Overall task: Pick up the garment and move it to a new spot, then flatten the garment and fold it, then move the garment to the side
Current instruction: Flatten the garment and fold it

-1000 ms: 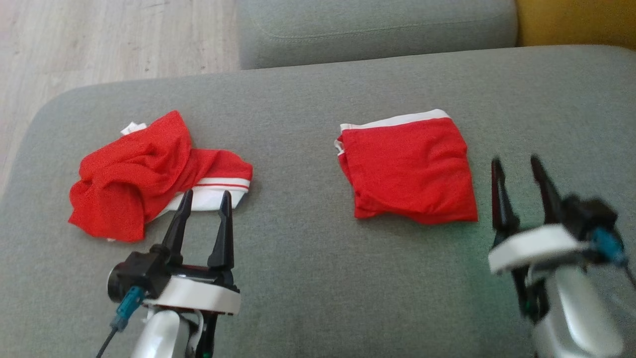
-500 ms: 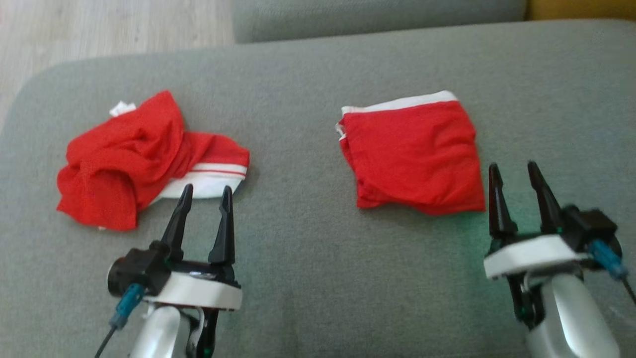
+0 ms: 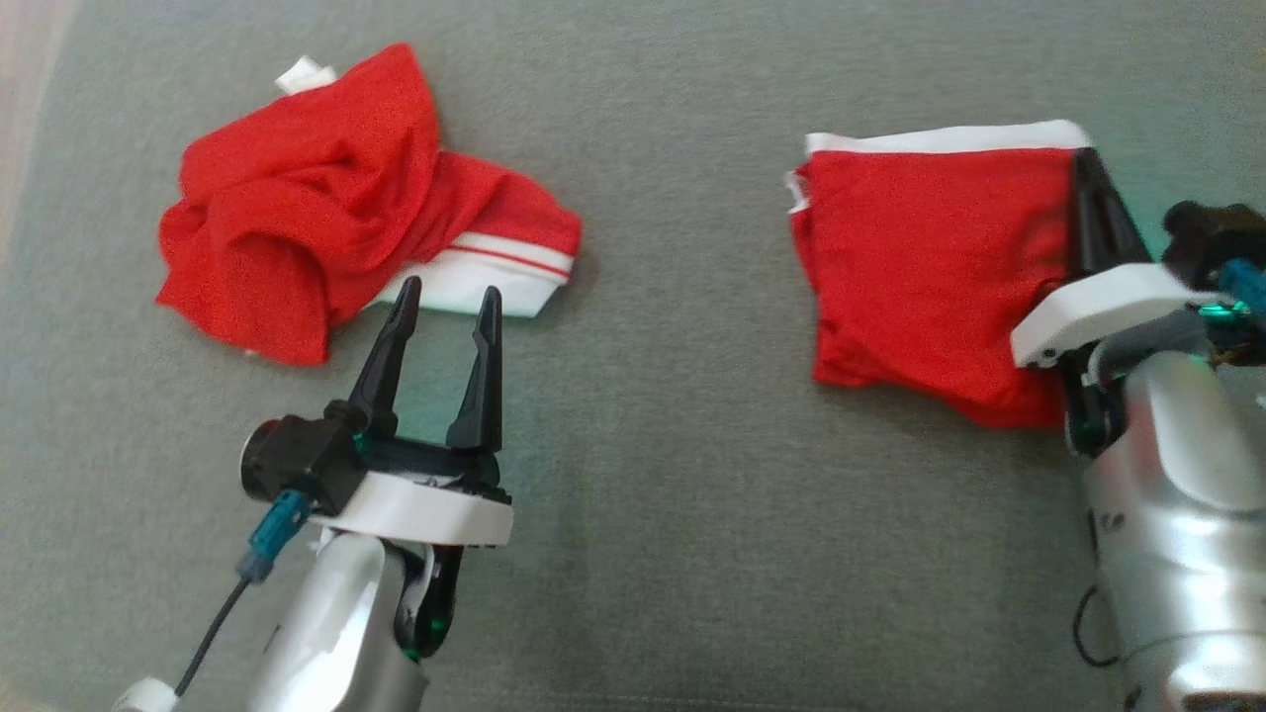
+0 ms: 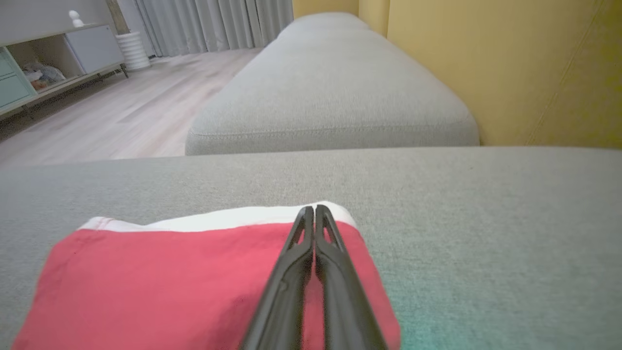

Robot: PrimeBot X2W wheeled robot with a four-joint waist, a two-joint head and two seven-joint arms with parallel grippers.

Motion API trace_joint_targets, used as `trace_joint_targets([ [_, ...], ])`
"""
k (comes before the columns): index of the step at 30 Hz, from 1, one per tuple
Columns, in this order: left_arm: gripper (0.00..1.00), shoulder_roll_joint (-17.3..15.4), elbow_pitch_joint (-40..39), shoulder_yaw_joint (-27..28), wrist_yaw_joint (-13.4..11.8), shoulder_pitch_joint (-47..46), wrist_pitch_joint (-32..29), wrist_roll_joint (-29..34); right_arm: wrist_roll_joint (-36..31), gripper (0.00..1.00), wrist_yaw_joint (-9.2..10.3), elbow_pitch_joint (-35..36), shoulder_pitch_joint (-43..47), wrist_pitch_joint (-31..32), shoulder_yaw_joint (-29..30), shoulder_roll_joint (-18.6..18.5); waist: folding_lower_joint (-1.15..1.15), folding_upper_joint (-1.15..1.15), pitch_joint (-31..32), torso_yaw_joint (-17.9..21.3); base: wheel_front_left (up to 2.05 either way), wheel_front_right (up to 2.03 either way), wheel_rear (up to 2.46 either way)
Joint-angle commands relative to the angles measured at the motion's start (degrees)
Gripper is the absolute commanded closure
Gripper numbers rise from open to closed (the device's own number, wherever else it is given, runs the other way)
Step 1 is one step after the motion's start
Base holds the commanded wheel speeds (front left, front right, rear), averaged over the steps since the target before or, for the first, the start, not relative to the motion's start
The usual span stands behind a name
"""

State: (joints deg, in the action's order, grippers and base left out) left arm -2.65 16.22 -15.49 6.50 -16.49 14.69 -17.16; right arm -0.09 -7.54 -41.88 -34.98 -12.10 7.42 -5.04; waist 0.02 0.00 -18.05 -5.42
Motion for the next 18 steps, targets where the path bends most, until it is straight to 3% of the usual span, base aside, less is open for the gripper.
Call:
trace_joint_targets([
  [1, 0.0, -0.2, -1.8, 1.0, -0.2, -2.0, 0.3, -0.4, -0.6, 1.0, 0.05, -1.1, -2.3, -0.2, 0.5, -0.6, -0.02, 0.0, -1.9, -2.3, 0.0, 0.0, 0.0],
  [7, 0.0, -0.2, -1.8, 0.6, -0.5, -2.7, 0.3, -0.7, -4.1, 1.0, 0.05, -10.4, -5.8, -0.7, 2.3, -0.7, -0.02, 0.0, -2.2, -3.2, 0.0, 0.0, 0.0],
  [13, 0.0, -0.2, -1.2, 0.8, -0.7, -2.1, 0.3, -0.5, -4.4, 1.0, 0.05, -10.3, -5.6, -2.7, -0.5, 1.1, -0.02, 0.0, -0.3, -2.6, 0.0, 0.0, 0.0],
  [18, 0.0, -0.2, -1.0, 0.8, -0.7, -1.5, 0.3, -0.4, -0.6, 1.0, 0.05, -4.4, -1.7, -2.9, -7.0, 2.1, -0.02, 0.0, 1.4, -1.7, 0.0, 0.0, 0.0],
])
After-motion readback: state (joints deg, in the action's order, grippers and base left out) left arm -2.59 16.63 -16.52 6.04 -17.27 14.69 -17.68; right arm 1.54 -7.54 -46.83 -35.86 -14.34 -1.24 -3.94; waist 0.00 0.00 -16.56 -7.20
